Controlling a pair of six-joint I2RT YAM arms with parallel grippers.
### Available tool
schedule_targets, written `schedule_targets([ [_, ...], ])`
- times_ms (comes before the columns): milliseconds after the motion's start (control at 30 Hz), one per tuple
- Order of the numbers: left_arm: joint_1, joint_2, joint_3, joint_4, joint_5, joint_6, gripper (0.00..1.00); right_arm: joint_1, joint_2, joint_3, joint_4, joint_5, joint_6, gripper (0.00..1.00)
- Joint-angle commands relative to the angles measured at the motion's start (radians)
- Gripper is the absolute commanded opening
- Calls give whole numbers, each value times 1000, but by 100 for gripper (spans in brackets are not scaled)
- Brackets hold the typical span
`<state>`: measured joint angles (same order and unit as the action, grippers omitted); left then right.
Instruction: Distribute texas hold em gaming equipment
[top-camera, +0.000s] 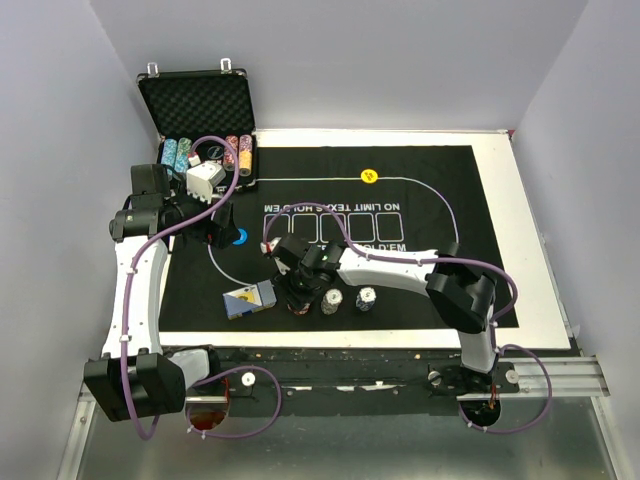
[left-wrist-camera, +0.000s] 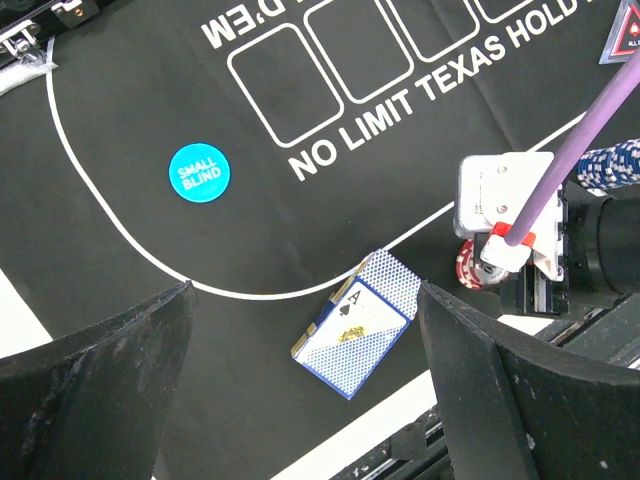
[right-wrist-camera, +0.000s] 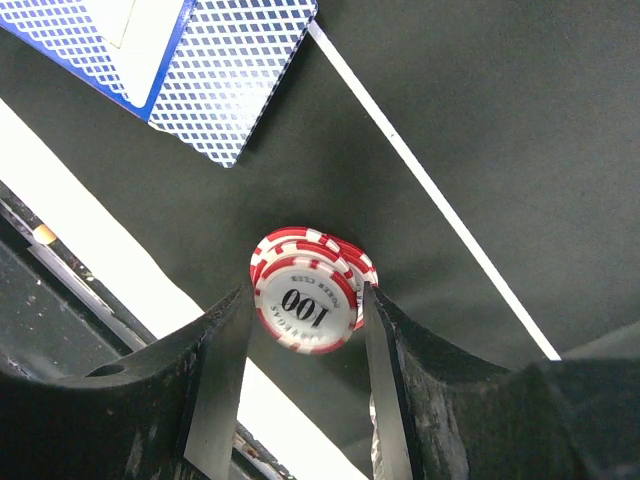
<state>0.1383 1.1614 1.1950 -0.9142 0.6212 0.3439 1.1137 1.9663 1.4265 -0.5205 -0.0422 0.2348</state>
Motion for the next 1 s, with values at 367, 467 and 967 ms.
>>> schedule_targets([
  [367, 9, -20, -8, 9, -5, 12, 99, 9, 34, -17, 0, -5, -3, 57],
  [467, 7, -22, -8, 9, -3, 15, 99, 9, 40, -17, 2, -8, -6, 57],
  [967, 9, -29, -17, 9, -20, 30, 99, 8, 42, -14, 8, -2, 3, 43],
])
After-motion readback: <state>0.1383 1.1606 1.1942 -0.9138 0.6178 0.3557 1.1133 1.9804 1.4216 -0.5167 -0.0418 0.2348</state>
